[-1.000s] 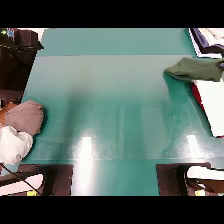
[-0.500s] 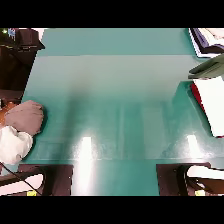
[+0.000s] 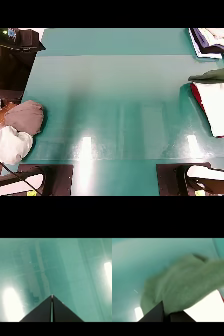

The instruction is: Fold the shirts.

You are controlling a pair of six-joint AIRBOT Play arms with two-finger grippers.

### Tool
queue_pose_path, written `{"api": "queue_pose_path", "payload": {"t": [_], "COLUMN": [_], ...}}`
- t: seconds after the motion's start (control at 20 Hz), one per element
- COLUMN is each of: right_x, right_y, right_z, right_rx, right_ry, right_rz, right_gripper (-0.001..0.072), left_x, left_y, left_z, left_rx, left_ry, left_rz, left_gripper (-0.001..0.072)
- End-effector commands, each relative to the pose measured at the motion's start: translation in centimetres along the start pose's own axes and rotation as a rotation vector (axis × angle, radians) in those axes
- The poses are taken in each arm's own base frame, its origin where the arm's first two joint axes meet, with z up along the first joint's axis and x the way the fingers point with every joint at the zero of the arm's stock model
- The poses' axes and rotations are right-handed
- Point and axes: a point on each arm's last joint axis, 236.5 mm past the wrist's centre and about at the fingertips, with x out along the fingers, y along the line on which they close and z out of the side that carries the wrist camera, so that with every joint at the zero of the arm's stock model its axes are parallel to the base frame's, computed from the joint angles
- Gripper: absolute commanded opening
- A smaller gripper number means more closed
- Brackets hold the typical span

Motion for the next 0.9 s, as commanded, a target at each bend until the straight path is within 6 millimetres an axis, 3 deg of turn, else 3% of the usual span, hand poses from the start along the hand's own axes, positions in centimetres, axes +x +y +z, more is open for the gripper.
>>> {"api": "queue_pose_path", "payload": {"t": [0.0, 0.1, 0.25, 0.3, 0.4, 0.45, 0.55, 0.6, 0.65, 0.75, 0.85], "right_x": [-2.1, -2.6, -3.7, -3.8, -4.0, -4.0, -4.3, -4.4, -4.3, -3.8, -3.4], "right_y": [-5.1, -5.5, -7.7, -8.3, -9.6, -10.1, -11.4, -11.6, -11.3, -9.8, -6.2], "right_z": [-3.8, -5.3, -8.0, -9.0, -11.5, -12.9, -15.1, -15.8, -16.0, -14.5, -11.6], "right_rx": [0.106, 0.127, 0.18, 0.2, 0.256, 0.285, 0.37, 0.403, 0.416, 0.409, 0.374], "right_ry": [0.138, 0.202, 0.304, 0.336, 0.418, 0.464, 0.523, 0.534, 0.525, 0.44, 0.326], "right_rz": [-0.243, -0.25, -0.325, -0.335, -0.343, -0.344, -0.355, -0.346, -0.324, -0.249, -0.125], "right_gripper": [0.0017, 0.0018, 0.0026, 0.0091, 0.0475, 0.0502, 0.0477, 0.0398, 0.038, 0.038, 0.038], "left_x": [0.0, 0.0, 0.0, 0.0, 0.0, 0.0, 0.0, 0.0, 0.0, 0.0, -0.1], "left_y": [0.0, 0.0, 0.0, 0.0, 0.0, 0.0, 0.0, 0.0, 0.0, 0.1, 0.0], "left_z": [-0.1, -0.1, -0.1, -0.1, -0.1, -0.1, -0.3, -0.3, -0.3, 0.3, 0.2], "left_rx": [0.015, 0.036, 0.037, 0.037, 0.047, 0.055, 0.055, 0.055, 0.056, 0.058, 0.057], "left_ry": [0.003, 0.003, 0.004, 0.004, 0.004, 0.004, 0.011, 0.015, 0.013, -0.012, -0.01], "left_rz": [0.0, 0.001, 0.001, 0.001, 0.0, 0.0, 0.0, -0.001, -0.001, 0.003, 0.002], "left_gripper": [0.0027, 0.0027, 0.0027, 0.0027, 0.0027, 0.0027, 0.0027, 0.0027, 0.0027, 0.0027, 0.0027]}}
